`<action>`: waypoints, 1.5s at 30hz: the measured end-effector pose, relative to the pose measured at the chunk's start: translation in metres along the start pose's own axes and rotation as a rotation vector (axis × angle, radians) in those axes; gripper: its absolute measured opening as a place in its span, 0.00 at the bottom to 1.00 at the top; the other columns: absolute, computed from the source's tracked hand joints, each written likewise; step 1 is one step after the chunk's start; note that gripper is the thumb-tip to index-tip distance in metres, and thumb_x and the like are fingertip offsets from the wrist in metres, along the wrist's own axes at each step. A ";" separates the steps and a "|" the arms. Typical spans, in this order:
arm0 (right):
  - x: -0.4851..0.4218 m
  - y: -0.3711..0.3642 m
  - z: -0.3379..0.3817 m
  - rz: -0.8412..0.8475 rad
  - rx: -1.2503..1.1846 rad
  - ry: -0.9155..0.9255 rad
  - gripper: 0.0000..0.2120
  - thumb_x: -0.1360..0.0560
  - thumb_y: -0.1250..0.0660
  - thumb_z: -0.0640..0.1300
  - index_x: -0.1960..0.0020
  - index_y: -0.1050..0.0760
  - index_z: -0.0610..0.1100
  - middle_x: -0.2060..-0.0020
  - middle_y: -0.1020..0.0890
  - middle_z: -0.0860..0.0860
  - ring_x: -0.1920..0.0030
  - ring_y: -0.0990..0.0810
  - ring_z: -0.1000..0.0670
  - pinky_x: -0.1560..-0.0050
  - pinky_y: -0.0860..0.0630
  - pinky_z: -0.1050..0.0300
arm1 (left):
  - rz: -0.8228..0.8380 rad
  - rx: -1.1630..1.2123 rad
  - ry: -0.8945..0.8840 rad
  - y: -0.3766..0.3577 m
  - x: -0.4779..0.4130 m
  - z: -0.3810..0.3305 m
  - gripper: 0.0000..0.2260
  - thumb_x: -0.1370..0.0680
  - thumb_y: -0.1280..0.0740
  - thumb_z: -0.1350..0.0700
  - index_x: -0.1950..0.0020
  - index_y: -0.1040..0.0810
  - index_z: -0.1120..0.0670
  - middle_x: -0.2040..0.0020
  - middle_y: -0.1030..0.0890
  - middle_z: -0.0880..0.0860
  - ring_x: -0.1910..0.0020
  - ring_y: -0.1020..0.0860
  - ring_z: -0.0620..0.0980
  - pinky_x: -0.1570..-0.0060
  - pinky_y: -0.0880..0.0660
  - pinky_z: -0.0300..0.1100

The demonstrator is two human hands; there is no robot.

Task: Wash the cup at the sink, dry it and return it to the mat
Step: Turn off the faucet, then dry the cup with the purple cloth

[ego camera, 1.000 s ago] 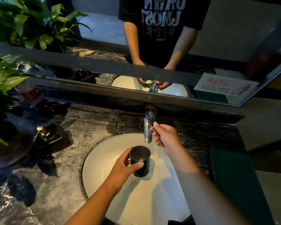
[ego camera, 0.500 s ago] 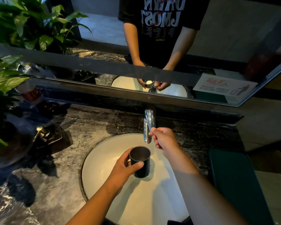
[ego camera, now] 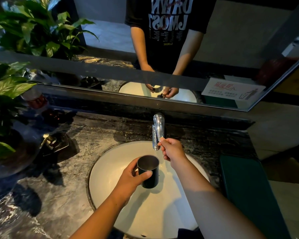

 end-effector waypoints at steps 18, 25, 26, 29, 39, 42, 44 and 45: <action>0.108 0.072 -0.044 0.175 -0.202 -0.016 0.09 0.19 0.33 0.45 0.49 0.17 0.41 0.65 0.15 0.48 0.65 0.18 0.50 0.66 0.21 0.57 | 0.023 0.042 0.014 -0.020 0.072 0.005 0.24 0.28 0.26 0.48 0.33 0.23 0.49 0.35 0.20 0.53 0.35 0.22 0.56 0.40 0.20 0.62; 0.151 0.120 -0.114 0.056 -0.061 0.025 0.07 0.19 0.34 0.43 0.51 0.18 0.41 0.64 0.16 0.47 0.68 0.18 0.53 0.68 0.22 0.61 | 0.064 0.074 0.044 -0.037 0.100 0.026 0.19 0.25 0.28 0.51 0.34 0.21 0.48 0.39 0.16 0.50 0.38 0.19 0.51 0.48 0.16 0.53; 0.156 0.126 -0.126 0.042 -0.035 0.046 0.07 0.19 0.35 0.42 0.52 0.19 0.41 0.64 0.17 0.47 0.69 0.19 0.53 0.69 0.23 0.62 | 0.068 0.075 0.051 -0.039 0.103 0.030 0.19 0.26 0.28 0.51 0.34 0.21 0.48 0.39 0.16 0.49 0.39 0.18 0.51 0.49 0.17 0.52; 0.169 0.138 -0.164 -0.017 0.181 0.115 0.06 0.19 0.35 0.42 0.53 0.21 0.43 0.62 0.17 0.48 0.66 0.20 0.53 0.63 0.21 0.58 | 0.058 0.089 0.072 -0.046 0.115 0.040 0.21 0.28 0.27 0.50 0.35 0.21 0.48 0.39 0.17 0.51 0.38 0.19 0.52 0.48 0.17 0.53; 0.217 0.151 -0.254 0.054 0.957 0.676 0.24 0.23 0.30 0.53 0.32 0.23 0.41 0.32 0.22 0.44 0.29 0.26 0.42 0.28 0.28 0.43 | -0.012 0.057 0.133 -0.061 0.148 0.068 0.26 0.31 0.26 0.47 0.33 0.22 0.51 0.38 0.17 0.53 0.38 0.19 0.55 0.43 0.19 0.60; 0.220 0.149 -0.268 0.103 1.089 0.753 0.39 0.25 0.32 0.63 0.24 0.31 0.39 0.22 0.32 0.40 0.21 0.39 0.37 0.22 0.43 0.35 | -0.031 0.062 0.139 -0.060 0.154 0.069 0.29 0.33 0.24 0.45 0.34 0.22 0.50 0.39 0.16 0.52 0.38 0.19 0.55 0.42 0.19 0.61; 0.220 0.146 -0.273 0.148 1.169 0.794 0.44 0.25 0.33 0.66 0.21 0.37 0.39 0.20 0.39 0.40 0.19 0.44 0.36 0.22 0.45 0.33 | -0.044 0.073 0.139 -0.058 0.158 0.069 0.29 0.33 0.24 0.46 0.33 0.22 0.51 0.39 0.16 0.53 0.38 0.18 0.55 0.43 0.19 0.60; 0.219 0.145 -0.275 0.177 1.208 0.800 0.45 0.25 0.35 0.68 0.19 0.41 0.40 0.19 0.42 0.41 0.19 0.47 0.37 0.21 0.47 0.32 | -0.051 0.074 0.138 -0.057 0.159 0.069 0.28 0.32 0.25 0.47 0.33 0.22 0.51 0.38 0.17 0.54 0.38 0.19 0.55 0.43 0.19 0.61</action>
Point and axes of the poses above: each hand's wrist, its own x-axis away from the middle knuckle, its own y-axis out of the back of the hand, z = x × y, the point moved 2 cm from there along -x, towards the middle knuckle
